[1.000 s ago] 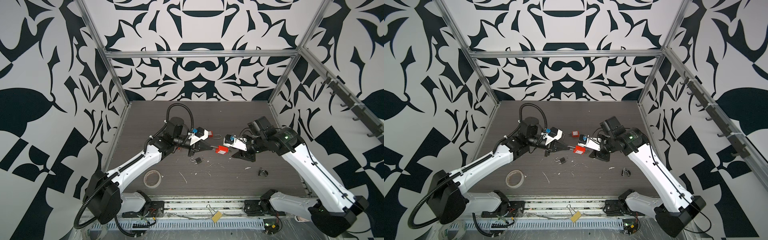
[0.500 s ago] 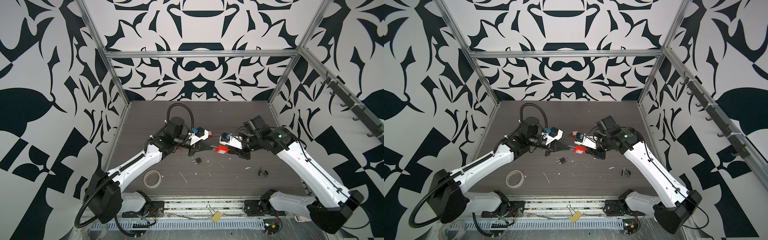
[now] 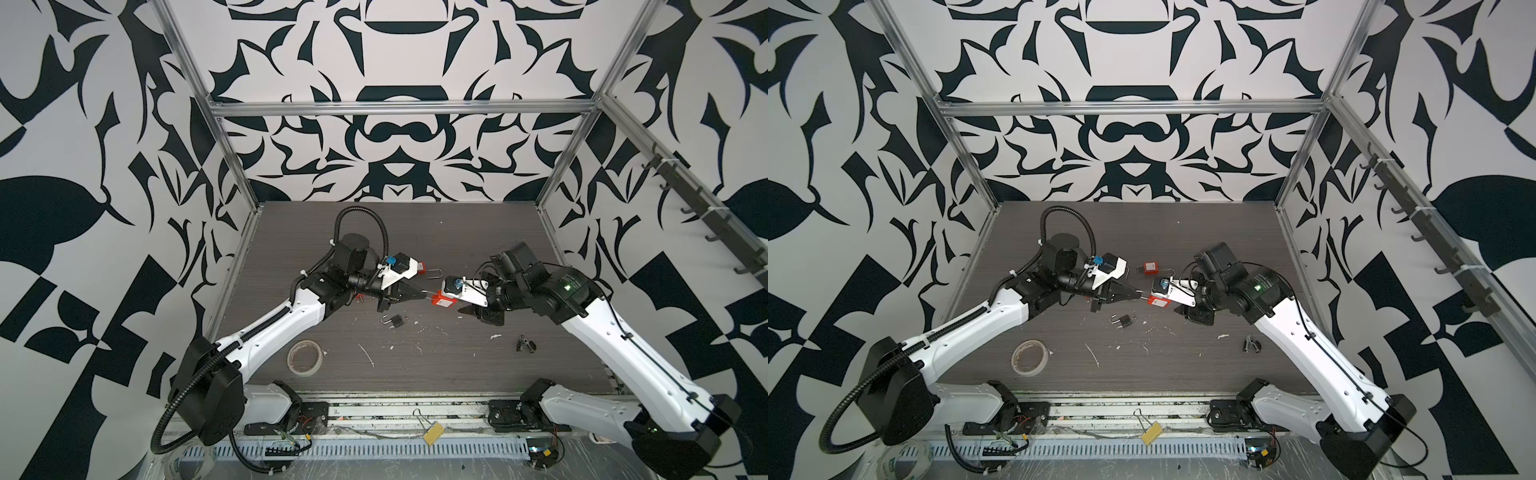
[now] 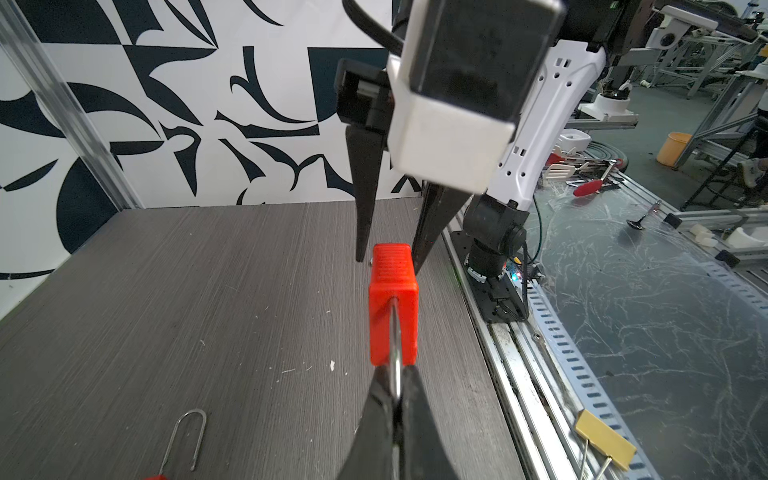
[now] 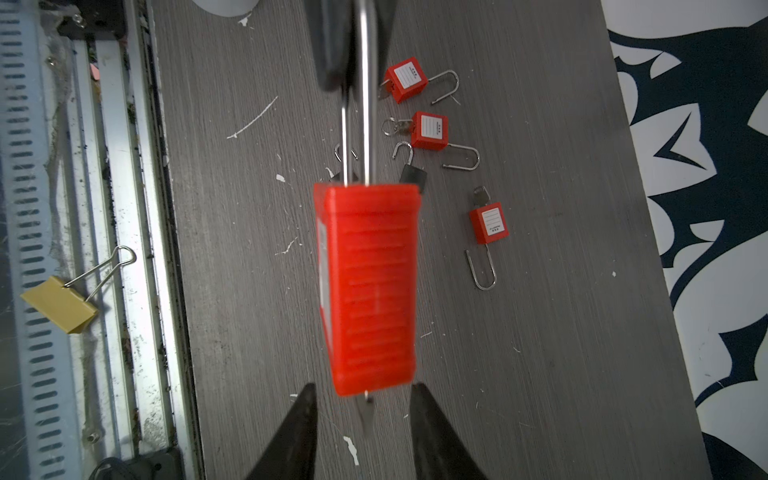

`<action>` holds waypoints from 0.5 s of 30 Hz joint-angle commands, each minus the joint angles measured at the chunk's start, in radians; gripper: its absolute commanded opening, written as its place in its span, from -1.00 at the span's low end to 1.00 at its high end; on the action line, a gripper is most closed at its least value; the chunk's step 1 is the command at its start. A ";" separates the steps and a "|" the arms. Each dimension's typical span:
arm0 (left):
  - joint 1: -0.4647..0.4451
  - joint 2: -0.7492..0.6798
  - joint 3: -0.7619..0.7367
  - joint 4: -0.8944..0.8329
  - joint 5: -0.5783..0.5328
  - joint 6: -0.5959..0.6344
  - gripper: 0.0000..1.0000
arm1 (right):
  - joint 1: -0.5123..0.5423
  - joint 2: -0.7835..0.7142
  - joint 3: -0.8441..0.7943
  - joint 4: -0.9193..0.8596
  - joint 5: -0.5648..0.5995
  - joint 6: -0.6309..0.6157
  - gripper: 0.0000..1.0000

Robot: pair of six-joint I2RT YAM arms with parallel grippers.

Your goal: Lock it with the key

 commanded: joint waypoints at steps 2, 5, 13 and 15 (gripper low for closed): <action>-0.004 -0.007 0.021 -0.017 0.045 0.019 -1.00 | 0.004 0.044 0.087 -0.106 -0.049 -0.013 -0.26; -0.004 -0.007 0.027 -0.023 0.051 0.024 -1.00 | 0.004 0.049 0.084 -0.097 -0.080 -0.004 -0.32; -0.007 -0.008 0.030 -0.035 0.059 0.026 -1.00 | 0.004 0.050 0.060 -0.073 -0.103 -0.013 -0.58; -0.006 -0.009 0.027 -0.041 0.058 0.027 -1.00 | 0.003 0.048 0.052 -0.063 -0.107 -0.017 -0.64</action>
